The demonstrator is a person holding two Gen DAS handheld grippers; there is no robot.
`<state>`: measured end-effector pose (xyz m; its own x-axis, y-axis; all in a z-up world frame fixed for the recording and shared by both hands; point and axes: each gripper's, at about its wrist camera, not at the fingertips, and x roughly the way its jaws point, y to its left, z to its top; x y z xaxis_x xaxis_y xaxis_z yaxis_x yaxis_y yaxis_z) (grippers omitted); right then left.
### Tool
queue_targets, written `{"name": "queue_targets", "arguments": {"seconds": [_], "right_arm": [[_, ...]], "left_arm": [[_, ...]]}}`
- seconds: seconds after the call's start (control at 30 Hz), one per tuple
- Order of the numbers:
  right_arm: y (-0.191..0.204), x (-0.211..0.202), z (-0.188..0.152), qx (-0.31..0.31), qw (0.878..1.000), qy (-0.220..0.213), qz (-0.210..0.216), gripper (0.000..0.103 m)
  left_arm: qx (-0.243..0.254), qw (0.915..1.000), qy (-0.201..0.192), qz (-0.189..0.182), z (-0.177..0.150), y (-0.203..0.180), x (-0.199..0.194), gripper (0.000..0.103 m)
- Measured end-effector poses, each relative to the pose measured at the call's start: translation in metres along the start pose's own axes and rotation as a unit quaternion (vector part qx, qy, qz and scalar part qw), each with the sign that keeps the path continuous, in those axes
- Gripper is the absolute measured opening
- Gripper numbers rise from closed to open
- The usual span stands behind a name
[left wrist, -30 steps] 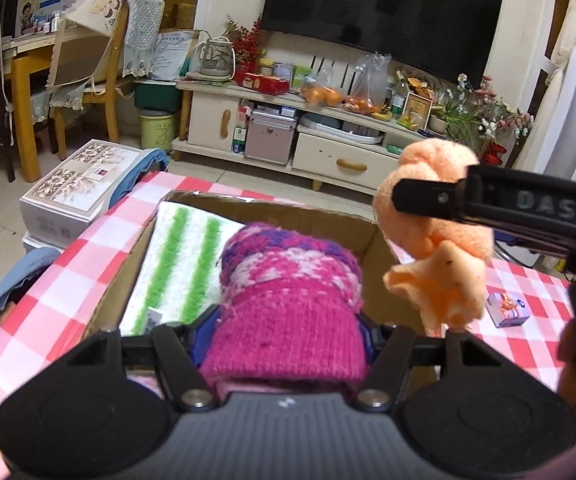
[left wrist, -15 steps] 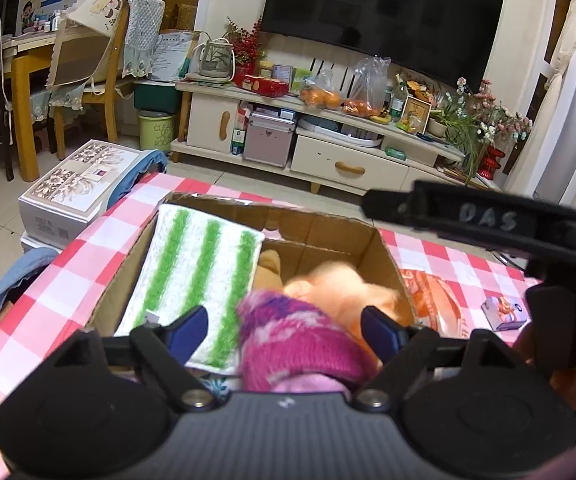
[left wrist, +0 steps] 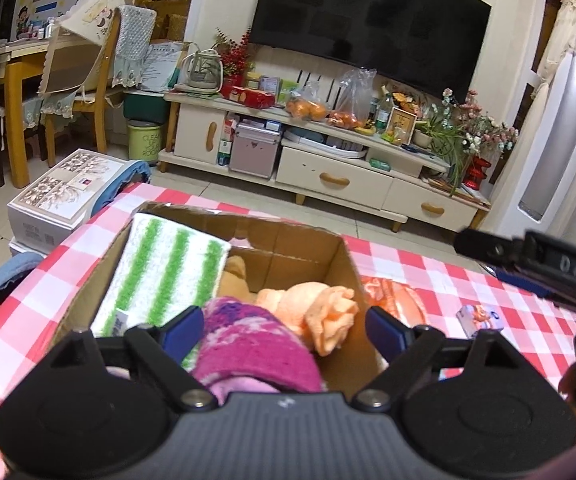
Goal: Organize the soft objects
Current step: 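Open both tools to drop towel roll and mitten into the box, then move both open tools to the bear-print tissue pack and blue plush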
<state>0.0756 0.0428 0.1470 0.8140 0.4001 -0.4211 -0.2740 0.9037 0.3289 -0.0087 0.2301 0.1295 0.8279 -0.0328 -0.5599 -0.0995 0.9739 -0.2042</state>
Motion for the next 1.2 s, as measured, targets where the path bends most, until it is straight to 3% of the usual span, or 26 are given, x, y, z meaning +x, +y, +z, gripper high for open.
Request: {"name": "queue_targets", "arguments": {"seconds": [1.2], "right_arm": [[-0.085, -0.07, -0.053, 0.023, 0.995, 0.004, -0.092, 0.101]], "left_arm": [[0.094, 0.9936, 0.004, -0.063, -0.045, -0.107, 0.0, 0.092]]}}
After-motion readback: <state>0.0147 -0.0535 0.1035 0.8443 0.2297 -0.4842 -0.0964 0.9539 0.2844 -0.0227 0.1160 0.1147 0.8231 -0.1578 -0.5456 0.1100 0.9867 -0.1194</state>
